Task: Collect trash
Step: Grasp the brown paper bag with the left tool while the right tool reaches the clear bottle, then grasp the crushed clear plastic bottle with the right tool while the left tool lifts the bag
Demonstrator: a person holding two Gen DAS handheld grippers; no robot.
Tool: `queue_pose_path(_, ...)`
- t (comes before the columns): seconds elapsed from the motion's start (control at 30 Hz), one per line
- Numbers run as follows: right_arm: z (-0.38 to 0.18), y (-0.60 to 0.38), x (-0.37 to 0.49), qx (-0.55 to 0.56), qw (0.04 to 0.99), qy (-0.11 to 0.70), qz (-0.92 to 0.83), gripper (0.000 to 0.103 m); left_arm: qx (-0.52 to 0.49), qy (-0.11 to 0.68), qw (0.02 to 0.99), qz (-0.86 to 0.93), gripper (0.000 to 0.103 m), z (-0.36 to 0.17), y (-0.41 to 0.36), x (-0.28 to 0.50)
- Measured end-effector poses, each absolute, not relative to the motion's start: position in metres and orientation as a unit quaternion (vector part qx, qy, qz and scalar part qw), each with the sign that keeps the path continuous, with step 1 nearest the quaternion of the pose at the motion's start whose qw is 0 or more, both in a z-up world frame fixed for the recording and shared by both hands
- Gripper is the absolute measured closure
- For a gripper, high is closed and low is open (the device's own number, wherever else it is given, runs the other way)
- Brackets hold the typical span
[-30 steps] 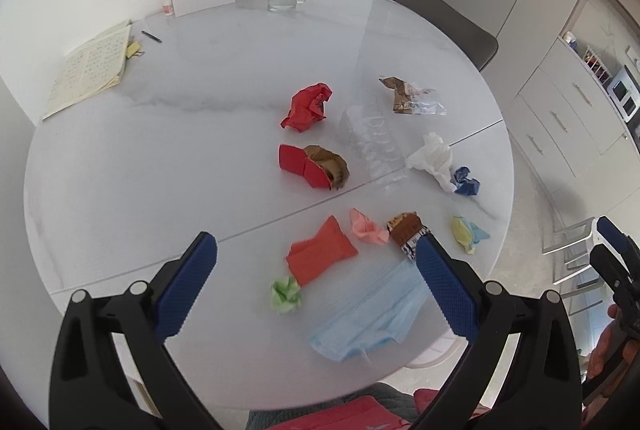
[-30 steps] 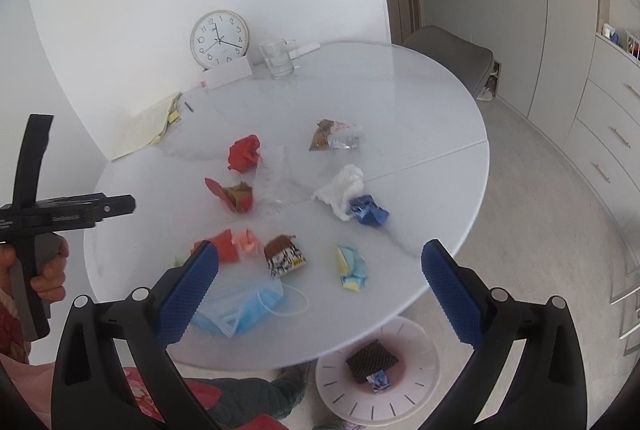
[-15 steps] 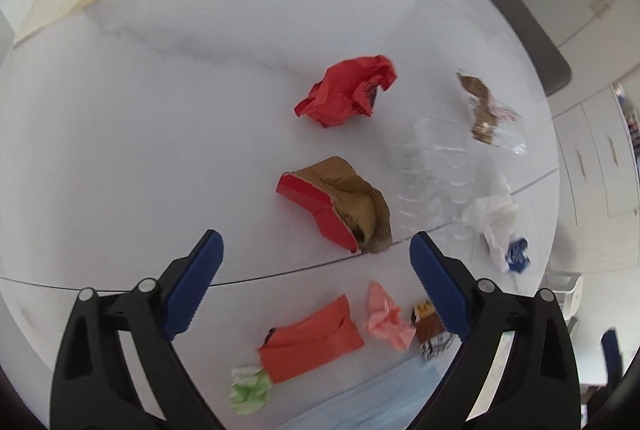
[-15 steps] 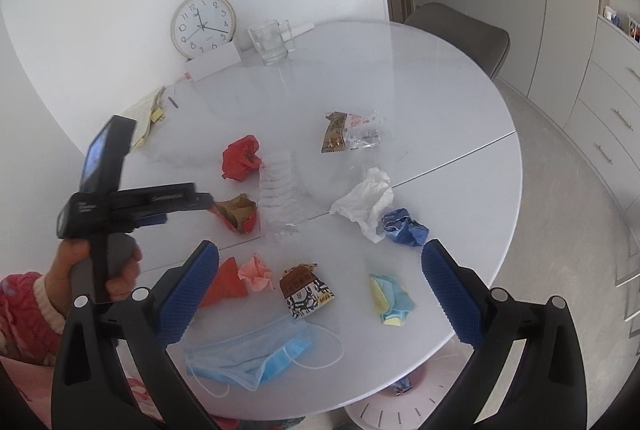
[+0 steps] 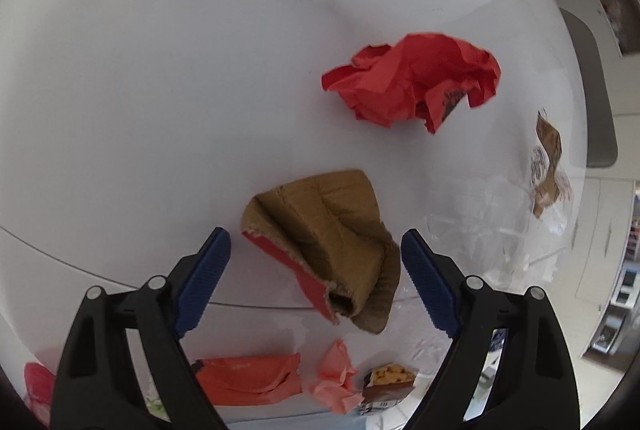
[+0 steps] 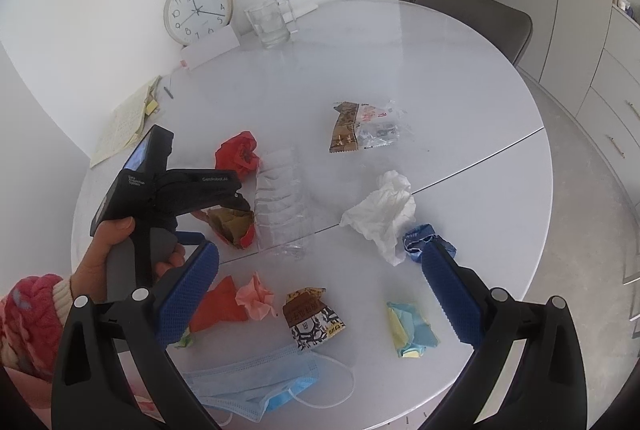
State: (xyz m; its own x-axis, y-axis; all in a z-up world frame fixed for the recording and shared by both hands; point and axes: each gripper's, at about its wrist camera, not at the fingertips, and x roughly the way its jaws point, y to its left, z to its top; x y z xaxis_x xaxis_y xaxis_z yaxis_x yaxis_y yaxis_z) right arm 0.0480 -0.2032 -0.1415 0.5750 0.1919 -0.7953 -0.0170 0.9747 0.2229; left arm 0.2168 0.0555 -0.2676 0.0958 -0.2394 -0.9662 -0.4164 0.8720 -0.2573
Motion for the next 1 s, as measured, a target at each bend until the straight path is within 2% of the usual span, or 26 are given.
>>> queue_pose_path(0.1, -0.144, -0.204, 0.054, 0.095, 0.88, 0.46, 0.064, 0.002, -0.248, 0.67, 0.697, 0.063, 0.024, -0.267, 0.049, 0.223)
queue_pose_path(0.23, -0.144, -0.204, 0.058, 0.091, 0.881, 0.46, 0.067, 0.002, -0.248, 0.673, 0.694, 0.065, 0.041, -0.266, 0.041, 0.224)
queue_pose_path(0.43, -0.146, -0.205, 0.062, 0.097, 0.878, 0.463, 0.071, 0.002, -0.232, 0.671, 0.701, 0.066, 0.051, -0.264, 0.028, 0.221)
queue_pose_path(0.73, -0.164, -0.191, 0.084, 0.09, 0.866, 0.483, 0.093, 0.002, -0.16, 0.652, 0.741, 0.016, 0.055, -0.244, 0.022, 0.214)
queue_pose_path(1.0, -0.207, -0.14, 0.148, 0.049, 0.846, 0.522, 0.095, 0.002, -0.09, 0.611, 0.786, -0.025, 0.055, -0.191, 0.044, 0.2)
